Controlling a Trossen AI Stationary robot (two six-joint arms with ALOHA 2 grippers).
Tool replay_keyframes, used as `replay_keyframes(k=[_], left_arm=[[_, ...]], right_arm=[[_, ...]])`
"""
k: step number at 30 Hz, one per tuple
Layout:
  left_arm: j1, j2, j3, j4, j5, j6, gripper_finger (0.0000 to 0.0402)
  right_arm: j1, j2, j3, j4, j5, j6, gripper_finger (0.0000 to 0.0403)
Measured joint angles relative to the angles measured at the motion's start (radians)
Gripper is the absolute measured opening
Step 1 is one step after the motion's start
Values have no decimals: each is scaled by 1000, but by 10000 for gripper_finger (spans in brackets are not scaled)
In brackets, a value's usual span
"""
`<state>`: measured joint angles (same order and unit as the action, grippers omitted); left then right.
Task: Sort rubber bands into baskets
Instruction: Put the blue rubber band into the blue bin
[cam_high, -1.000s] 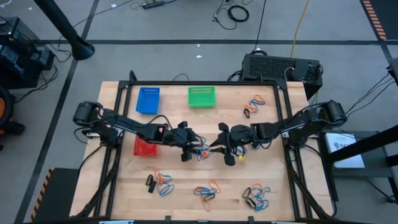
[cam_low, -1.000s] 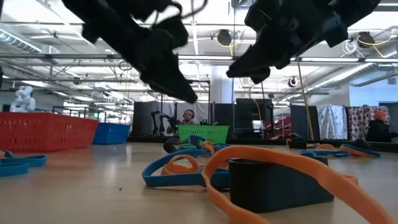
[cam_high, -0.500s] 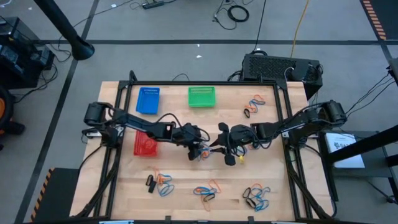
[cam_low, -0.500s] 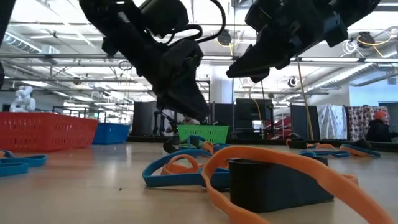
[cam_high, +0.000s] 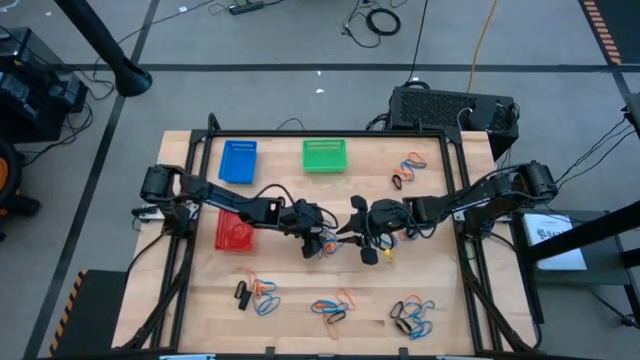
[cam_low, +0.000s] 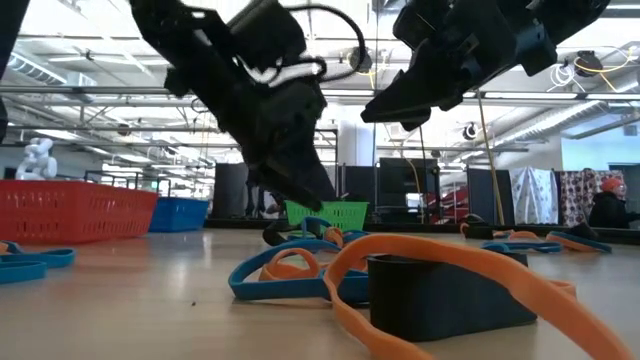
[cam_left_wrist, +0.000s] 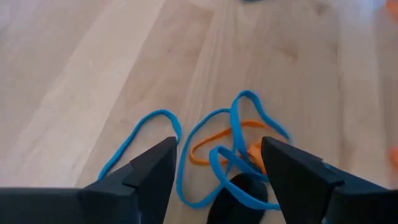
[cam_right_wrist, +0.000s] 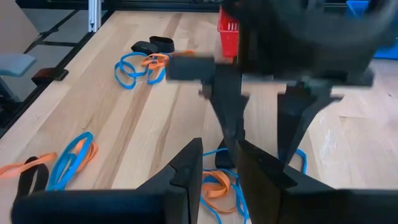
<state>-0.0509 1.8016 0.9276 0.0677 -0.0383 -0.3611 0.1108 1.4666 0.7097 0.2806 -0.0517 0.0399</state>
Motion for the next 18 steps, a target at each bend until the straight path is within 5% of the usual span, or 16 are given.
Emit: replay_keyframes(k=[18], left_arm=[[1,69,12,24,32,0,217]], right_arm=[[0,0,0,-3,0,0,91]])
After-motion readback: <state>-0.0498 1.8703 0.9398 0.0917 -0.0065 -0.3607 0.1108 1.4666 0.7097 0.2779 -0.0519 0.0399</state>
